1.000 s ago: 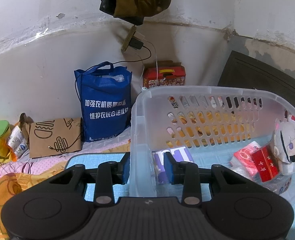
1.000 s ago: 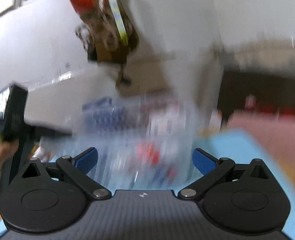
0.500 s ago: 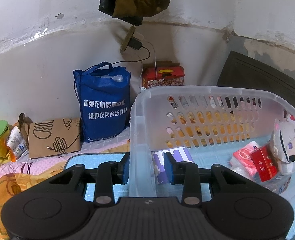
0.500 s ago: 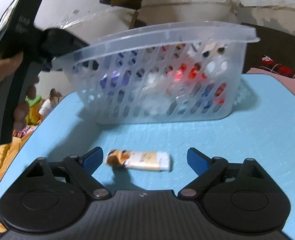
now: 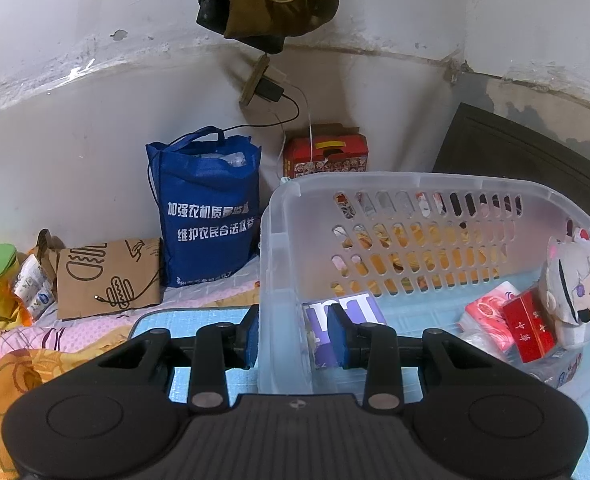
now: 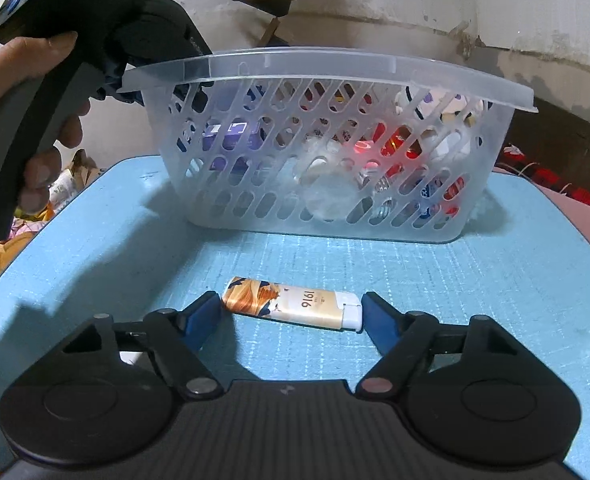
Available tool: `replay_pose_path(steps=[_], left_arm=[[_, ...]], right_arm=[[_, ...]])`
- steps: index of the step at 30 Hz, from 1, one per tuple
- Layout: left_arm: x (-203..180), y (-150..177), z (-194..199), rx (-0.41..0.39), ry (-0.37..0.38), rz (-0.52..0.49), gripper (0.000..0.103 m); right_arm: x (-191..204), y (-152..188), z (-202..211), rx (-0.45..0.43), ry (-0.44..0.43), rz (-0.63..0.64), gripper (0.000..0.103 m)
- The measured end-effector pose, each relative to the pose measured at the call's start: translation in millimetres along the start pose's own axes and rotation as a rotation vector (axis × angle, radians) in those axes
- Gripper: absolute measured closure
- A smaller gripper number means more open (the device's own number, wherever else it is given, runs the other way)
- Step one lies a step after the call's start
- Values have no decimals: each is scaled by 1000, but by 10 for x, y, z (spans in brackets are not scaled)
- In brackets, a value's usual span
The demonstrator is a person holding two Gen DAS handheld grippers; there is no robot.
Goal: Organize objects
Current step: 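Grasp the white-and-orange tube on the mat with the right gripper, then carry the tube into the basket and open the right gripper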
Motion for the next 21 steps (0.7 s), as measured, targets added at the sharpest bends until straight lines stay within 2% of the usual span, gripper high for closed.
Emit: replay_pose_path(steps=[5,16,18,21], left_arm=[[-8,-3,0,-2,1,-2,64],[-12,9,13,-5,-9,-16,64],[-12,6,11,-3,-9,-12,64],[-1,2,5,-4,-17,-16,64]], right_arm=[[-94,-19,32,-20,-14,-45,24],[-568,-14,191,-96,2,-36,24],[-673,-30,248,-106,-20,-47,24],[-835,-145,507,-176,6,-40,24]])
Point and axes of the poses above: each gripper's, at about its wrist camera, not at the fingertips, and z roughly against the way its jaws point, x to its left, y to its underside, the point moved 8 cm from there along -z, roughly the way its jaws point, and after that the axes turned 7 degrees about -x, right-handed, at the moved point
